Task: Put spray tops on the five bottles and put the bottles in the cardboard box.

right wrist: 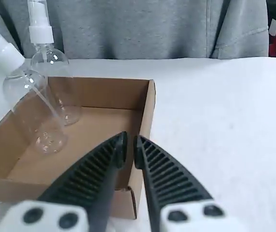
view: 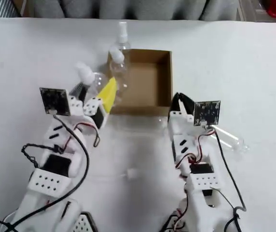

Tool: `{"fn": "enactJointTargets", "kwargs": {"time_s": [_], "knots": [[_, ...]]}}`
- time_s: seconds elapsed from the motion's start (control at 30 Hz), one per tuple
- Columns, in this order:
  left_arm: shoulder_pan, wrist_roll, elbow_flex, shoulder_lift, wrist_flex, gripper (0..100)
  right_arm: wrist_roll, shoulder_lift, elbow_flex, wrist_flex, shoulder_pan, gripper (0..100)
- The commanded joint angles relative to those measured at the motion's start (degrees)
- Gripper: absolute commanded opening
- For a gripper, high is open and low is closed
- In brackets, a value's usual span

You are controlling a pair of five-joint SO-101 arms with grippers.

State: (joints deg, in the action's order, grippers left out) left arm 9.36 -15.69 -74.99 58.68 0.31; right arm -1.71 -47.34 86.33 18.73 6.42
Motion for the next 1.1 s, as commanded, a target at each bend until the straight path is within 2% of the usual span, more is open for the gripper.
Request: {"fn": "enactJointTargets", "kwargs": {"time_s": [0.0,0.2,0.5,1.07], "knots": [[-0.66,0.00,4.13,-0.66,-3.52,2,-0.44,0.22,-2.64,-0.31,-0.31,1.5],[1.01,5.01,5.01,-2.24,-4.75,2,-0.44,0.22,-2.02,-0.31,1.89,1.5],[0.75,4.84,16.09,-21.23,-5.80,2,-0.44,0.22,-1.23,-0.22,2.68,1.5],[-0.48,5.27,17.41,-45.23,-29.63,2,-0.35,0.22,-1.14,-0.22,3.03,1.5]]}}
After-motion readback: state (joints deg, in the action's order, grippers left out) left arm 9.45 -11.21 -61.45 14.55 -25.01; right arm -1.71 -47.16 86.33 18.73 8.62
